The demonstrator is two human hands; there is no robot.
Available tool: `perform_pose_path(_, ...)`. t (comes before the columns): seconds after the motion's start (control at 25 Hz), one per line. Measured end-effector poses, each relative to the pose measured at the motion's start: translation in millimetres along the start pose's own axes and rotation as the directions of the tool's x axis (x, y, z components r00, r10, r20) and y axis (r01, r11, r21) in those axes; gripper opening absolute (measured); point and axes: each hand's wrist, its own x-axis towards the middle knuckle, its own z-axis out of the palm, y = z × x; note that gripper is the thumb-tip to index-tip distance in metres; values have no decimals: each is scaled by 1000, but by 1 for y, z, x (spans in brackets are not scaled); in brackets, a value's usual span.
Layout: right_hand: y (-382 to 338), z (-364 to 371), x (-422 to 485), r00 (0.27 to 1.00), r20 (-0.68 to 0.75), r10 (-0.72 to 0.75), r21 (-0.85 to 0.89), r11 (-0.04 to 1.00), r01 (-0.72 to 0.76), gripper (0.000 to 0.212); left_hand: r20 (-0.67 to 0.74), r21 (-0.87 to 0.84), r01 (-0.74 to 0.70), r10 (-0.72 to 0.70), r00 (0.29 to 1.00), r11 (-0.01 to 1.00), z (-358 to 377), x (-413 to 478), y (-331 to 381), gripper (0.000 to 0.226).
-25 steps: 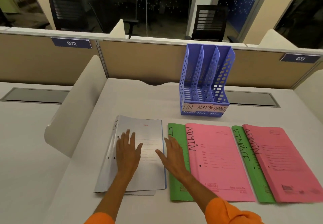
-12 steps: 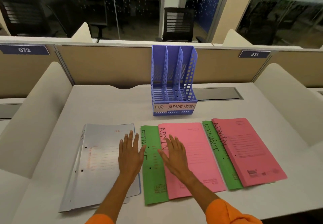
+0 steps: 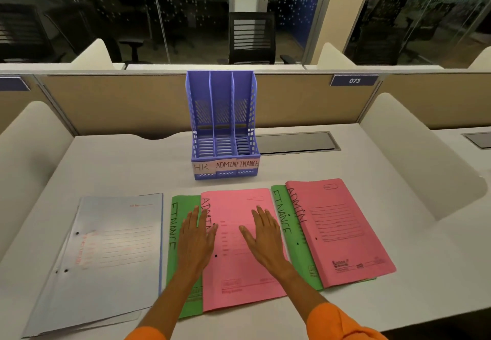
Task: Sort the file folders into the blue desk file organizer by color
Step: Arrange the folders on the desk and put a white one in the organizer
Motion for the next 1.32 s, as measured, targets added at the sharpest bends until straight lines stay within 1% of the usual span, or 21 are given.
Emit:
perform_pose_path(0.12, 20, -4, -1, 1000, 29, 3, 13, 1000, -4, 72, 35, -98, 92, -89, 995, 991, 11, -5, 14, 60)
perform_pose_path(0.2, 28, -2, -1, 998, 70, 3, 40, 999, -5, 73, 87, -119, 138, -128, 988, 983, 14, -8, 16, 66)
perform_pose_path(0.36, 36, 8, -3, 976, 218, 13, 41, 999, -22, 76, 158, -149, 196, -172, 972, 969, 17, -10, 15, 73)
perform_pose_path(0.44, 39, 14, -6, 957, 288, 30, 20, 999, -37, 78, 179, -216, 225, -188, 966, 950, 17, -9, 14, 73)
perform_pose_path(0.52, 42, 16, -8, 937, 346, 43, 39, 997, -60, 79, 191, -305, 267, -216, 958, 914, 17, -9, 16, 74)
perform_pose_path(0.6, 44, 15, -8, 927, 373, 46, 106, 990, -92, 81, 195, -406, 346, -290, 937, 846, 17, -8, 17, 73)
perform_pose_path(0.72, 49, 9, -4, 919, 389, 58, 189, 972, -142, 83, 220, -556, 499, -461, 859, 664, 14, -6, 18, 69)
perform_pose_path(0.76, 50, 7, -4, 919, 389, 60, 204, 967, -150, 83, 229, -592, 529, -502, 834, 608, 13, -5, 18, 67)
perform_pose_path(0.84, 51, 6, -4, 922, 381, 63, 221, 963, -157, 85, 256, -629, 567, -547, 797, 532, 12, -3, 18, 67)
perform_pose_path(0.92, 51, 5, -4, 924, 377, 67, 225, 961, -161, 86, 314, -626, 601, -545, 777, 497, 9, 3, 20, 69)
perform_pose_path(0.96, 51, 5, -5, 924, 375, 68, 226, 960, -162, 87, 345, -609, 618, -536, 771, 497, 8, 7, 20, 68)
perform_pose_path(1.08, 50, 4, -6, 924, 375, 71, 231, 958, -167, 90, 408, -581, 645, -508, 759, 497, 1, 15, 17, 47)
perform_pose_path(1.16, 50, 3, -6, 924, 377, 70, 237, 957, -169, 89, 423, -599, 626, -467, 777, 499, -2, 15, 13, 44)
perform_pose_path(1.24, 49, 4, -7, 924, 376, 67, 245, 955, -169, 88, 416, -611, 575, -397, 818, 545, -2, 12, 12, 57)
perform_pose_path(1.32, 48, 5, -11, 928, 366, 63, 242, 957, -160, 86, 423, -655, 520, -305, 853, 548, -3, 6, 15, 68)
